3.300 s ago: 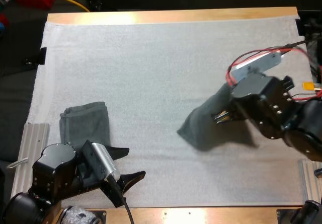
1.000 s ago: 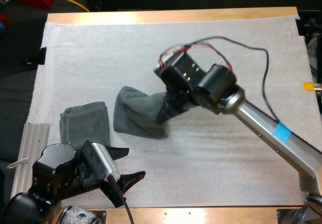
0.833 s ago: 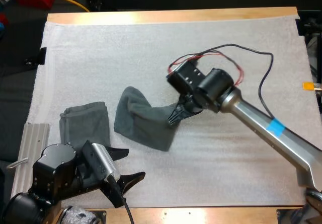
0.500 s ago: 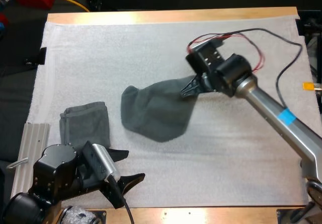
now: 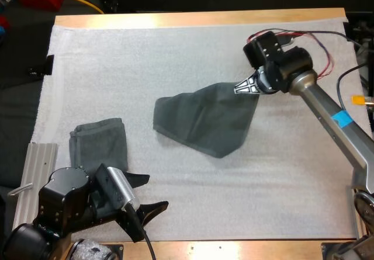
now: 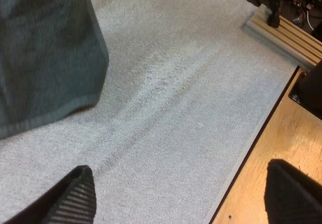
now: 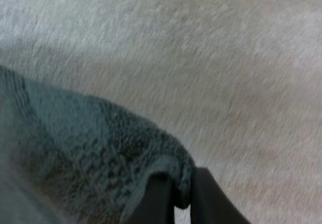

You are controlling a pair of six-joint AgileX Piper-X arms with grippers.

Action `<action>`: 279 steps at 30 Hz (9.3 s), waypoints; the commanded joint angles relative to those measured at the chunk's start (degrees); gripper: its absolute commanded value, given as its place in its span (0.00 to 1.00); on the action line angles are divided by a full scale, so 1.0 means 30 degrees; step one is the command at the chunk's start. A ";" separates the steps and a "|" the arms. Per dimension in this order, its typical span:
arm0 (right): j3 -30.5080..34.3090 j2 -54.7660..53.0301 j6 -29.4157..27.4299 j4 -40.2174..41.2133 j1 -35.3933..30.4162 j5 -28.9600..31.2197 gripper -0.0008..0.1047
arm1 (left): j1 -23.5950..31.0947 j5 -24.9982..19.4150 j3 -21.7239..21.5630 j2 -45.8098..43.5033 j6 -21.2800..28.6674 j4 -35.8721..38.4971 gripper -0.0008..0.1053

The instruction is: Pick towel from pile, fold and stack

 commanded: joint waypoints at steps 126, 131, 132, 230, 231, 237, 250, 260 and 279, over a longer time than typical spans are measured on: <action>1.6176 -0.3860 1.7635 -1.6036 -0.3918 -0.7871 0.25 | -0.0065 -0.3671 -0.0033 0.3009 -0.0324 0.1537 0.64; 1.6176 -0.3860 1.7220 -1.5918 -0.3918 -0.7642 0.25 | -0.0065 -0.3594 -0.0033 0.3009 -0.0735 0.2308 0.64; 1.6176 -0.3860 1.7113 -1.5925 -0.3918 -0.7677 0.27 | -0.0065 -0.3508 -0.0033 0.3009 -0.0759 0.2397 0.64; 1.6176 -0.6269 1.4655 -1.1052 -0.3918 -0.7978 0.01 | 0.1240 -0.2863 -0.6042 2.5782 -0.1619 -1.0669 0.64; 1.6176 -0.6269 1.4655 -1.1052 -0.3918 -0.7981 0.01 | 0.1238 -0.2377 -0.6130 2.5912 -0.1619 -1.0486 0.64; 1.6176 -0.6269 1.4655 -1.1052 -0.3918 -0.7981 0.01 | 0.1195 -0.1105 -0.6257 2.5971 -0.1935 -0.9720 0.64; 1.6176 -0.6269 1.4729 -1.1052 -0.3918 -0.8095 0.01 | 0.1004 -0.0418 -0.7293 2.7002 -0.2638 -0.7865 0.61; 1.6176 -0.6269 1.4728 -1.1052 -0.3918 -0.8251 0.01 | 0.0876 -0.1121 -0.8760 2.8027 -0.3164 -0.6257 0.54; 1.6176 -0.6269 1.4563 -1.0999 -0.3918 -0.8631 0.01 | -0.0044 -0.3755 -0.8936 2.8051 -0.3139 -0.7358 0.01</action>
